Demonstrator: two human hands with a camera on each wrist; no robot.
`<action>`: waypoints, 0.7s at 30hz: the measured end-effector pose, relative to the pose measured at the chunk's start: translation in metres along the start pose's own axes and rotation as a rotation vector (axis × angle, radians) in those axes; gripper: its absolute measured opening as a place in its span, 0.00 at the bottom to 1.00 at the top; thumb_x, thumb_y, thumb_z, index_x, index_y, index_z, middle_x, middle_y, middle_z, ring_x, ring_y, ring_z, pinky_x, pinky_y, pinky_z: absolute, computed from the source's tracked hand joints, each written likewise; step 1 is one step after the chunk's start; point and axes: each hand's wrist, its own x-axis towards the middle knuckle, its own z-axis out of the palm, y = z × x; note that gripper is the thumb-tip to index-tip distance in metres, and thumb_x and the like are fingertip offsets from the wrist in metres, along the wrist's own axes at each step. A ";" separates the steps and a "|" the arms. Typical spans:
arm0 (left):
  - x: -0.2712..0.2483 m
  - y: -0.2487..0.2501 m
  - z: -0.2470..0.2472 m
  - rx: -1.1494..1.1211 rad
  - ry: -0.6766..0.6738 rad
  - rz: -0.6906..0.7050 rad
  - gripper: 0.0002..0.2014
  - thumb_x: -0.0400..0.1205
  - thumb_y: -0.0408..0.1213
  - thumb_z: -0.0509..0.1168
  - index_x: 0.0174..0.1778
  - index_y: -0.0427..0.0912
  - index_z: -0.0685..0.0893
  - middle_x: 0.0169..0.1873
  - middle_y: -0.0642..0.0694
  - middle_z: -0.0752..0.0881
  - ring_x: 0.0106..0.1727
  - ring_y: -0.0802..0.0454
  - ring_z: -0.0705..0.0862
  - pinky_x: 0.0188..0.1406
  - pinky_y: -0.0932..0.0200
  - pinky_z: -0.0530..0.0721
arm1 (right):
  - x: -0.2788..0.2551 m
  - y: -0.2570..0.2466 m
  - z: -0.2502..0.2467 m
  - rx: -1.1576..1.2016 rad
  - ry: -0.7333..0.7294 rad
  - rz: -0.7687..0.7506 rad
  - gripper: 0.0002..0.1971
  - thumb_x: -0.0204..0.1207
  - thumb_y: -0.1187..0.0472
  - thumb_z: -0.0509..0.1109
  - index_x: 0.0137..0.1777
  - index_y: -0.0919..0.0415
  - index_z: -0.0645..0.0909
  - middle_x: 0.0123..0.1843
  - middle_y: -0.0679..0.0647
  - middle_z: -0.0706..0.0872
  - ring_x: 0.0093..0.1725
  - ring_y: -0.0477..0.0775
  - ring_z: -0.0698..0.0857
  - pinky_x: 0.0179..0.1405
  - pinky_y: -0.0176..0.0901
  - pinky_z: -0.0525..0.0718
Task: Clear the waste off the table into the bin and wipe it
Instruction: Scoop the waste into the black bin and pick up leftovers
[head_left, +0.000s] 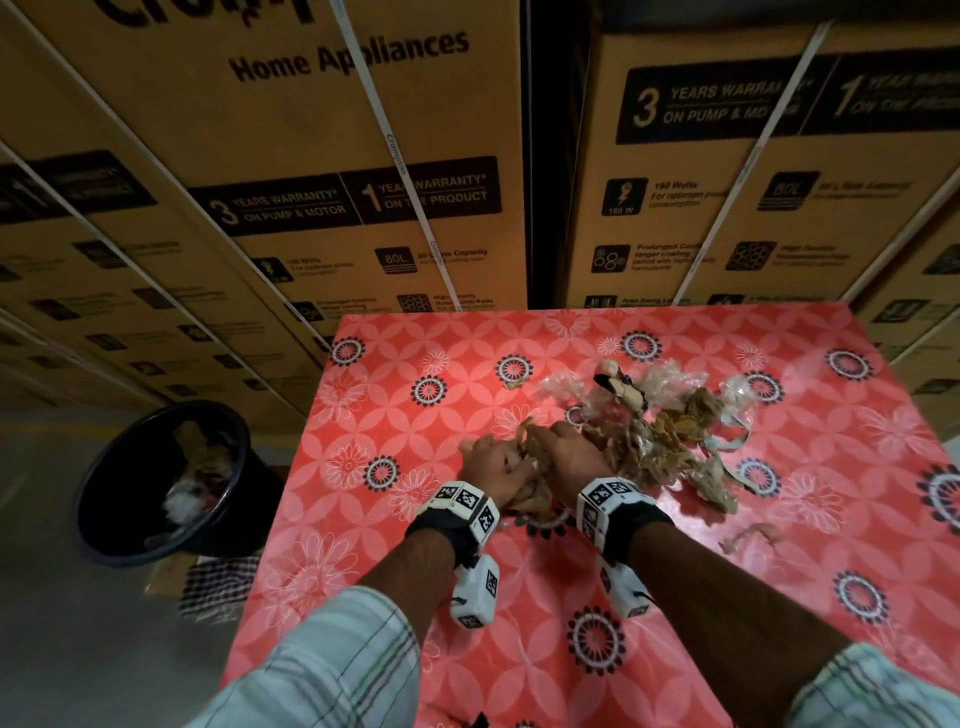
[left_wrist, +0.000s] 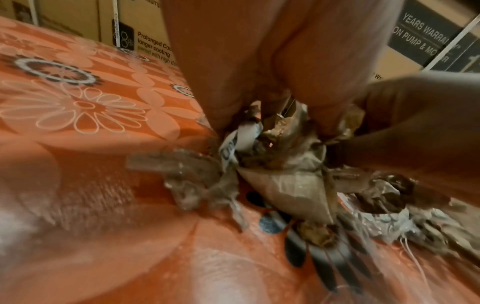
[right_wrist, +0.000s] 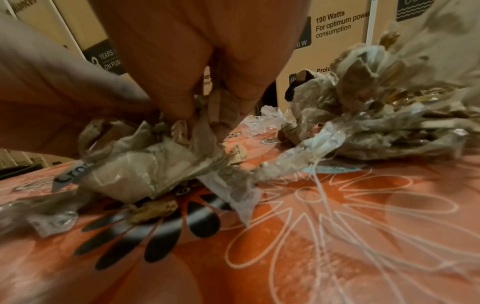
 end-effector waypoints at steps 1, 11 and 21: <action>0.002 -0.001 0.002 0.005 0.022 -0.020 0.21 0.77 0.55 0.64 0.57 0.44 0.85 0.69 0.32 0.75 0.72 0.34 0.71 0.72 0.42 0.71 | -0.002 -0.001 -0.002 0.030 0.008 -0.013 0.25 0.73 0.61 0.68 0.72 0.58 0.72 0.60 0.64 0.79 0.56 0.66 0.81 0.56 0.50 0.81; -0.009 0.002 0.004 0.364 0.256 -0.031 0.26 0.76 0.50 0.67 0.69 0.47 0.74 0.68 0.43 0.78 0.70 0.41 0.72 0.67 0.44 0.68 | -0.011 0.007 0.017 -0.302 -0.108 -0.193 0.35 0.72 0.37 0.55 0.76 0.57 0.69 0.78 0.59 0.68 0.66 0.69 0.75 0.53 0.62 0.84; -0.027 -0.002 -0.006 0.158 0.045 -0.365 0.37 0.76 0.65 0.66 0.78 0.50 0.66 0.71 0.34 0.65 0.70 0.31 0.70 0.68 0.42 0.75 | -0.002 0.013 0.024 -0.246 -0.104 -0.044 0.38 0.74 0.61 0.69 0.81 0.60 0.54 0.78 0.61 0.65 0.66 0.68 0.72 0.64 0.57 0.74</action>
